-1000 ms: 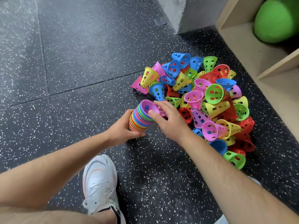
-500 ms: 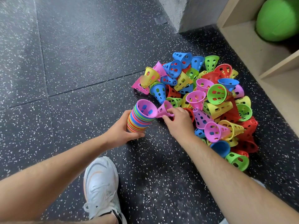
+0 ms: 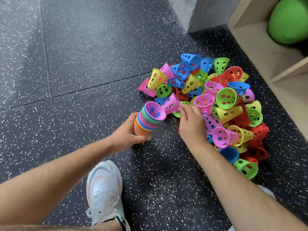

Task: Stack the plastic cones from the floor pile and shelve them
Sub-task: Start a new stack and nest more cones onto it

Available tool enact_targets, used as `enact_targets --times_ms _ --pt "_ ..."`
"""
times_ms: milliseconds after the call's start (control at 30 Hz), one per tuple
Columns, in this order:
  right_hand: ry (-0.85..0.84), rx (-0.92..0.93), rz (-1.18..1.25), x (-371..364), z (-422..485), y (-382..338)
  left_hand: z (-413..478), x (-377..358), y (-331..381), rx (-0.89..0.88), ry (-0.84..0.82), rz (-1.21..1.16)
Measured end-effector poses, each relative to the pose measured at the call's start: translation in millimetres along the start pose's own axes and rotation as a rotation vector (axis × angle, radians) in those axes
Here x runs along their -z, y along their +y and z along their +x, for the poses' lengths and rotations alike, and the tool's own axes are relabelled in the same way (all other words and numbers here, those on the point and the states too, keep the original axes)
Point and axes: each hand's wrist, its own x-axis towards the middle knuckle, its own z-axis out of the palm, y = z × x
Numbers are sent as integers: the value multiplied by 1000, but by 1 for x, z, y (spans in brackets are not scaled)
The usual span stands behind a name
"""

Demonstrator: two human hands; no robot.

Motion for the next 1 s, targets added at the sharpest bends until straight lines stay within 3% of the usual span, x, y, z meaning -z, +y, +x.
enact_targets --times_ms 233,367,500,667,833,1000 --pt "234 179 19 13 7 -11 1 -2 -2 -5 -15 5" --pt "251 258 11 12 8 -14 2 -2 -3 5 -10 15" --pt "116 377 -5 12 6 -18 5 -3 -3 11 9 5" --pt "-388 280 72 7 -6 -32 8 2 -9 22 77 -41" --pt "-355 91 167 1 9 -39 4 5 -12 45 110 -60" --pt "-451 122 -30 -23 26 -28 -6 16 -21 56 180 -76"
